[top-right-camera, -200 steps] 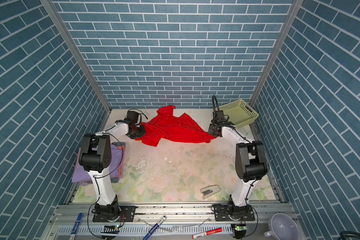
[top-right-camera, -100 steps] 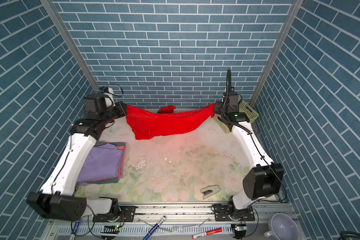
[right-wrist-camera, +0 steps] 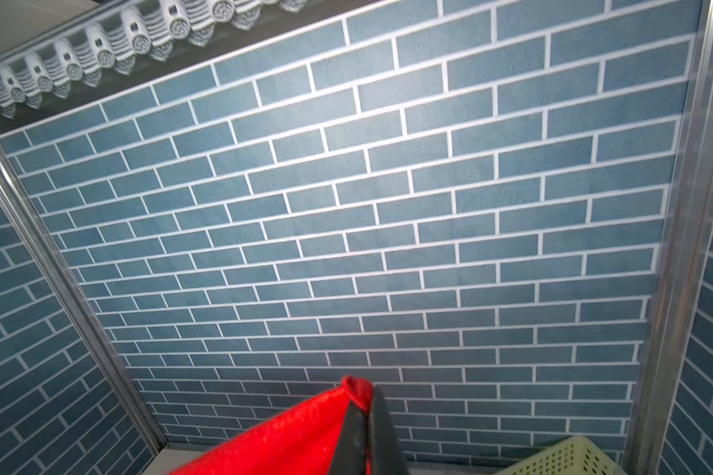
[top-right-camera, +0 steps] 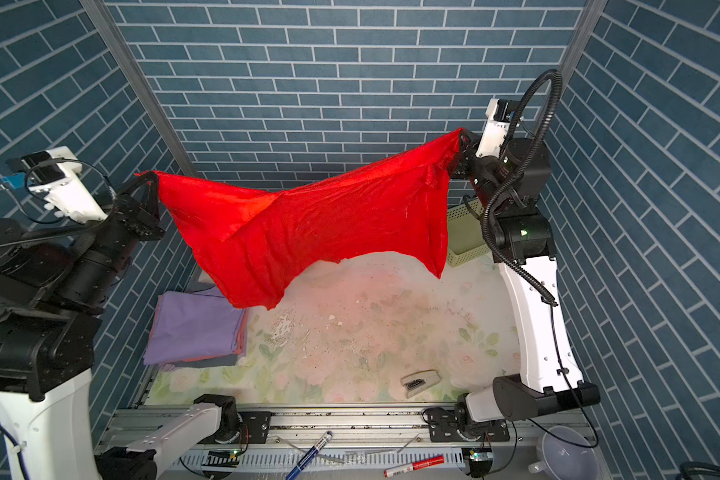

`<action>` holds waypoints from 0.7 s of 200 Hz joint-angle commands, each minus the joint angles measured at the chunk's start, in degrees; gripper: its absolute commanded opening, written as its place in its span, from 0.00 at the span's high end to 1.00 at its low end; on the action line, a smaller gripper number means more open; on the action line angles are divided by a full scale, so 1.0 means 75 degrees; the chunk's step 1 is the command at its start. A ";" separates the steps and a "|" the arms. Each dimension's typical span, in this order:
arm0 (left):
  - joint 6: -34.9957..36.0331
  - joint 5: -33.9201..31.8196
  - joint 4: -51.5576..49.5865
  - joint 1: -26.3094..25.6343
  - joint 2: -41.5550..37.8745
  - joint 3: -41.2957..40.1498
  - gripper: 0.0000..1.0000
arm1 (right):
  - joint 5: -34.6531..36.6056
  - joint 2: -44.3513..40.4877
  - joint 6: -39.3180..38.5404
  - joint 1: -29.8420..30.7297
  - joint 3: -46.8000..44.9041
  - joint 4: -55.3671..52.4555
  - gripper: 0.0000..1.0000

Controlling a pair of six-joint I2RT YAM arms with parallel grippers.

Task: Fold and stack t-shirts
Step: Flatten out the T-shirt at the top-center of the table.

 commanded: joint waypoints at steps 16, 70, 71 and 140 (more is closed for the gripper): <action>0.0023 0.0527 0.0410 0.0059 0.1496 -0.0116 1.00 | -0.0080 0.1198 -0.0250 -0.0036 0.0546 0.0209 1.00; -0.0637 0.0622 0.2000 0.0071 0.3710 0.0271 1.00 | -0.0029 0.3357 -0.0142 -0.0053 0.2289 -0.0326 1.00; -0.0650 0.0626 0.2008 0.0071 0.3754 0.0305 1.00 | -0.0025 0.3393 -0.0136 -0.0056 0.2358 -0.0344 1.00; -0.0400 0.0735 0.0817 0.0071 0.4491 0.3537 1.00 | 0.0034 0.3451 -0.0840 -0.0153 0.3992 -0.0780 1.00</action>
